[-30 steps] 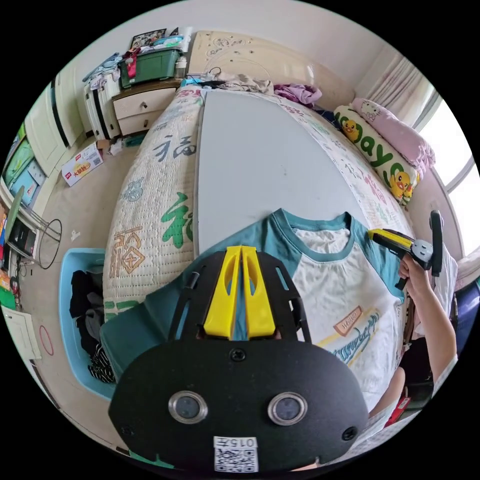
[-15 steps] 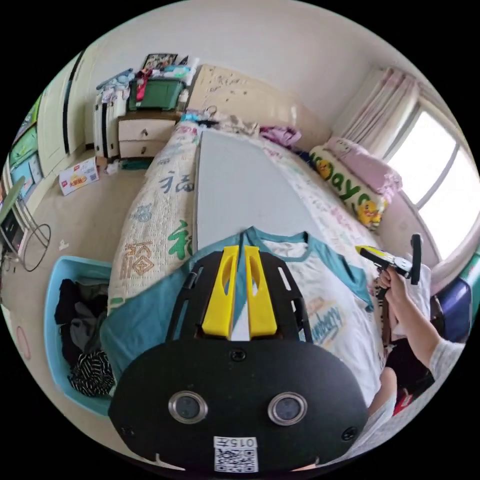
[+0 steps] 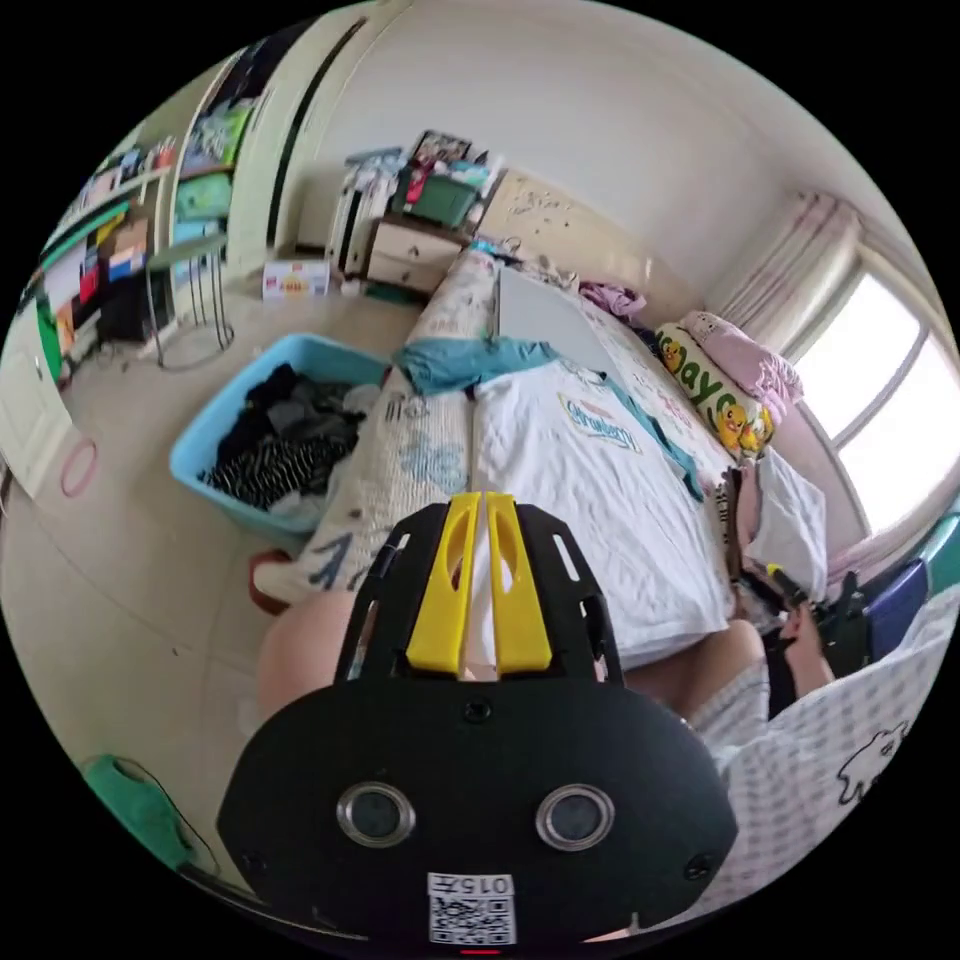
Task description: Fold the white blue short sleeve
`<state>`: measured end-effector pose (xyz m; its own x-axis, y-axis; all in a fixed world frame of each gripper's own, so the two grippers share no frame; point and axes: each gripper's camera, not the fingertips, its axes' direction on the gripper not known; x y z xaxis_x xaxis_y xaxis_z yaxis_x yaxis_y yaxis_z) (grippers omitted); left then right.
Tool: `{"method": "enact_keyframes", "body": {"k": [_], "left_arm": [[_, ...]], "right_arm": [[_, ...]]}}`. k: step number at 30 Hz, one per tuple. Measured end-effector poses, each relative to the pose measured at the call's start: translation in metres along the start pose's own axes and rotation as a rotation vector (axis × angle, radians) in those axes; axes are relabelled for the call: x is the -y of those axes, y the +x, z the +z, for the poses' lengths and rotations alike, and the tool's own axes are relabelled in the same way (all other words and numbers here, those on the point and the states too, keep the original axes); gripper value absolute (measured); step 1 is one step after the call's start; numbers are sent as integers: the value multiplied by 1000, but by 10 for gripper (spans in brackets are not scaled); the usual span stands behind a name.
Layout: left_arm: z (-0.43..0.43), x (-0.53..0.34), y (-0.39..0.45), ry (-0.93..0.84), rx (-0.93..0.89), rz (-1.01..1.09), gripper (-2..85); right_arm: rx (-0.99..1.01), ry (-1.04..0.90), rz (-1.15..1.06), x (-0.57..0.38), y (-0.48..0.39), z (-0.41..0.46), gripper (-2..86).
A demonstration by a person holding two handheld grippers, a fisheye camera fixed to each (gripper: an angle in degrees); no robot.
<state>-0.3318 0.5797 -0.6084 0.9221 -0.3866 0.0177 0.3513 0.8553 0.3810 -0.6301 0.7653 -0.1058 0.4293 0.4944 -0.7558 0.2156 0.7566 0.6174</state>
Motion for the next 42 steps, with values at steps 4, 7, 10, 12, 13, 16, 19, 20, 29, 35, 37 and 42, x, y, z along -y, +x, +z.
{"method": "enact_keyframes", "body": {"k": [4,7,10,12,13,16,19,20,29,35,37,42], "left_arm": [[18,4,-19,-129,-40,-99,24],[29,11,-9,-206,49,-60,28],[53,17,7,-353,100,20,35],[71,21,14,-465,123,61,46],[72,22,15,-468,131,64,45],[73,25,14,-472,121,45,41],[71,26,12,-467,108,25,21],[70,26,13,-458,100,32,12],[63,26,33,-414,244,37,-6],[87,29,57,-508,369,105,-6],[89,27,65,-507,405,137,-6],[92,25,71,-513,428,133,-5]], "right_arm": [[215,-194,111,-6,46,44,71],[267,-270,72,-5,54,68,79],[304,-357,30,-3,55,94,95],[326,-454,-2,-2,54,116,104],[361,-526,-27,-1,52,133,105],[368,-589,-25,5,61,154,96],[373,-592,46,5,78,165,70],[373,-590,57,5,80,168,62],[265,-566,-10,7,65,175,7],[224,-627,-58,17,50,194,2],[237,-625,-52,17,50,195,1],[263,-629,-28,19,48,199,1]]}}
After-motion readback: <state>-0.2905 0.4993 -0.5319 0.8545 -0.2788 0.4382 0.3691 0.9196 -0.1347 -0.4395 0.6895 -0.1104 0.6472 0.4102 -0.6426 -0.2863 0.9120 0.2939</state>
